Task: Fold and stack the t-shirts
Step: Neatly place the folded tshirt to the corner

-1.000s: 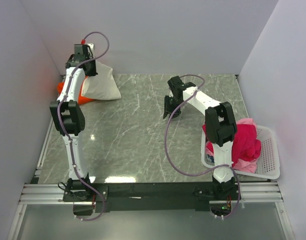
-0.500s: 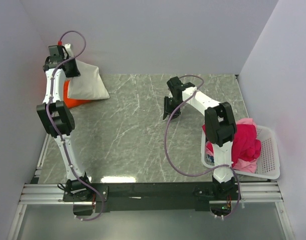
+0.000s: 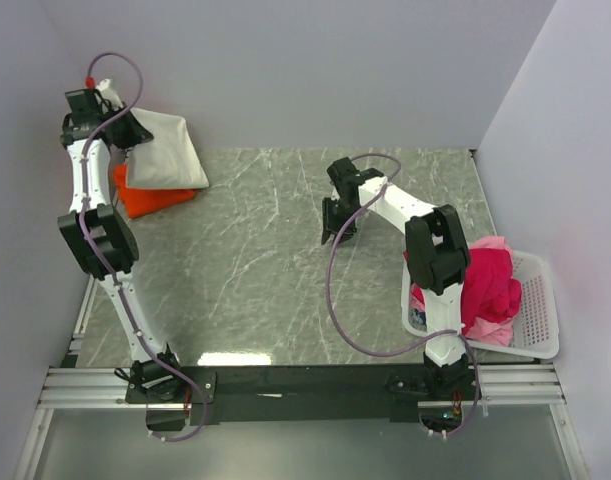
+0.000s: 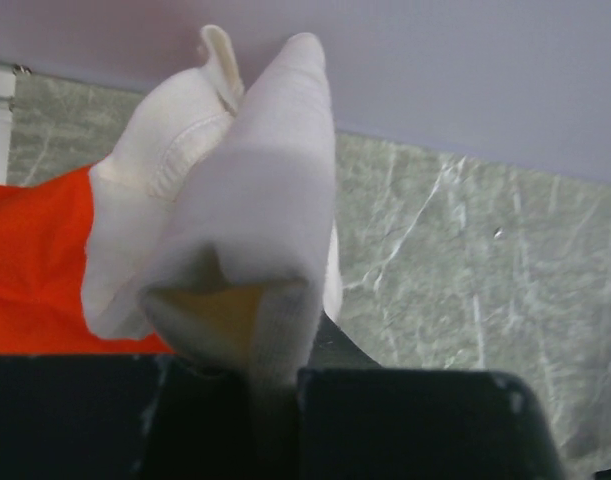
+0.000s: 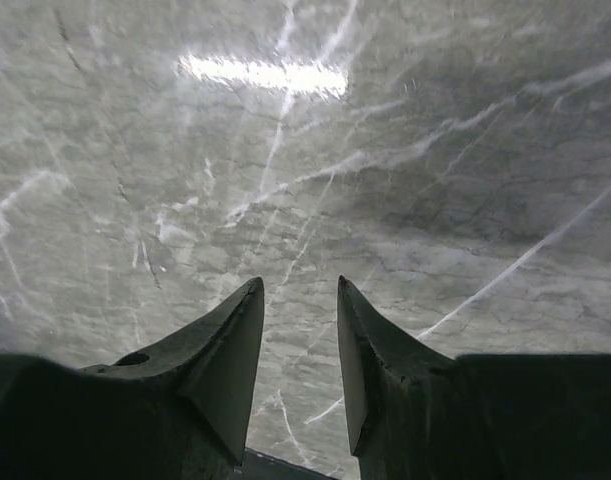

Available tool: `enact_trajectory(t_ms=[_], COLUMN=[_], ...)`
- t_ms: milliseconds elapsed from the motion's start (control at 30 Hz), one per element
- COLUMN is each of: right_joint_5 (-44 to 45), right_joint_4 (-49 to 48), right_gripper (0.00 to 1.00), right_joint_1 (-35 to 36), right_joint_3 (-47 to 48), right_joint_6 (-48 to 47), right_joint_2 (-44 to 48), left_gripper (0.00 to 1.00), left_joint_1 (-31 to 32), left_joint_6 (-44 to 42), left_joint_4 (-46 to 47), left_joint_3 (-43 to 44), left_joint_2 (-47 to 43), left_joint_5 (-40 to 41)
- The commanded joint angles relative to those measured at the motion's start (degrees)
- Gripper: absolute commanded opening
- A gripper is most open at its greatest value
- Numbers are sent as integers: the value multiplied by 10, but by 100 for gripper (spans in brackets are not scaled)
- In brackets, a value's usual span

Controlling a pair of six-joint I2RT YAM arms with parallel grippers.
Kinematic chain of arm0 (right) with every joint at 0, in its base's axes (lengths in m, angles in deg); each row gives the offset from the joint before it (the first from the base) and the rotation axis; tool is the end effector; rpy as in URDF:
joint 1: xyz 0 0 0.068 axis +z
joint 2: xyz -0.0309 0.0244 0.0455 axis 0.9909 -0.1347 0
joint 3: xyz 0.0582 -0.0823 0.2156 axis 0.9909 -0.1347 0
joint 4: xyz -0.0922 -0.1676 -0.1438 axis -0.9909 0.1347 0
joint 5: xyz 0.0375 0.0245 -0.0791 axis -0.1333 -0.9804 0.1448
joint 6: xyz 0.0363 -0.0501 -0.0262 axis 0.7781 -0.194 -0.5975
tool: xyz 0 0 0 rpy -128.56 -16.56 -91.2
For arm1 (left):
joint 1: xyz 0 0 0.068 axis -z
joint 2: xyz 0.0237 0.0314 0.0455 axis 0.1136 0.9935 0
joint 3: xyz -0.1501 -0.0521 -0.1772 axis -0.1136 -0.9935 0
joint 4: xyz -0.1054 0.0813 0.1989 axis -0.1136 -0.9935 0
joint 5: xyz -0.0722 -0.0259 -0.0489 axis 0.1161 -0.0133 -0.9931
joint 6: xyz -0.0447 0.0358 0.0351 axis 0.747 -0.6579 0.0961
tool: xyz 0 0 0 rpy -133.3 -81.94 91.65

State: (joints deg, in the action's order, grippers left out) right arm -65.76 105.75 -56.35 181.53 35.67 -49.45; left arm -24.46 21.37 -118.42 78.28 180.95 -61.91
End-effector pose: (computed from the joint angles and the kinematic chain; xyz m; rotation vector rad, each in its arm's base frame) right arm 0.3557 0.1862 0.1535 -0.0689 2.9138 0.4967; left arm 0.4695 0.1262 0.2872 -0.2783 2.1109 -0.4501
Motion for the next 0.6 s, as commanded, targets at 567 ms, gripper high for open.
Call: enact_trajectory(t_ms=[567], right_joint_5=[24], right_joint_4=[0], right_gripper=[43], right_joint_1=[27], right_joint_3=[-23], right_joint_6=[15], right_joint_2=[45], left_gripper=[0], left_joint_1=[-73], left_joint_6=[45], left_joint_4=[77], left_joint_3=[-87], left_joint_2=[-18], left_joint_5=[-52])
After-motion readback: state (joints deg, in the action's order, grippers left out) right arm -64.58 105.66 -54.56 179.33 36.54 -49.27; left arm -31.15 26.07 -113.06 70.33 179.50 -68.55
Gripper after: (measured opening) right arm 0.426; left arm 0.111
